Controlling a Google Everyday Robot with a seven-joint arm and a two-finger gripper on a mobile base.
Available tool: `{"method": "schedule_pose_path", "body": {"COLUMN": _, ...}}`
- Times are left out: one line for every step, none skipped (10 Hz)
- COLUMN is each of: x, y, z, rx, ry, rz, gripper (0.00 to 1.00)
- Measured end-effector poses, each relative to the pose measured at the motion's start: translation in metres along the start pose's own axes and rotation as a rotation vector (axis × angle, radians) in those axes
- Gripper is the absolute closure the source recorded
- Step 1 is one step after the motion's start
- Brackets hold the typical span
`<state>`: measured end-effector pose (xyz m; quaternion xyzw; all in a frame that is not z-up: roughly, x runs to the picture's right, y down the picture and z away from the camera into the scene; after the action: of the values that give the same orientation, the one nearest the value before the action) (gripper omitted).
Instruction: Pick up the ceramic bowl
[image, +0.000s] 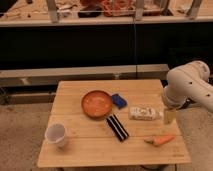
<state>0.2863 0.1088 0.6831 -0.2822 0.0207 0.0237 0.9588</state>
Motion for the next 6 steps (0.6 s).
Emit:
{"method": "schedule_pose_path", "body": {"x": 0.000, "y": 0.000, "z": 0.000, "rx": 0.000, "ry": 0.000, "rz": 0.000, "gripper": 0.20}}
{"method": "schedule_pose_path", "body": {"x": 0.000, "y": 0.000, "z": 0.000, "rx": 0.000, "ry": 0.000, "rz": -0.001, "gripper": 0.20}}
{"method": "schedule_pose_path", "body": {"x": -0.001, "y": 0.000, "z": -0.001, "rx": 0.004, "ry": 0.003, "rz": -0.005, "gripper": 0.20}}
{"method": "schedule_pose_path", "body": {"x": -0.008, "y": -0.002, "z": -0.003, "rx": 0.012, "ry": 0.012, "rz": -0.028, "gripper": 0.20}}
{"method": "schedule_pose_path", "body": {"x": -0.026, "y": -0.006, "z": -0.008, "rx": 0.026, "ry": 0.019, "rz": -0.065, "gripper": 0.20}}
{"method": "schedule_pose_path", "body": {"x": -0.040, "y": -0.009, "z": -0.010, "rx": 0.034, "ry": 0.024, "rz": -0.085, "gripper": 0.20}}
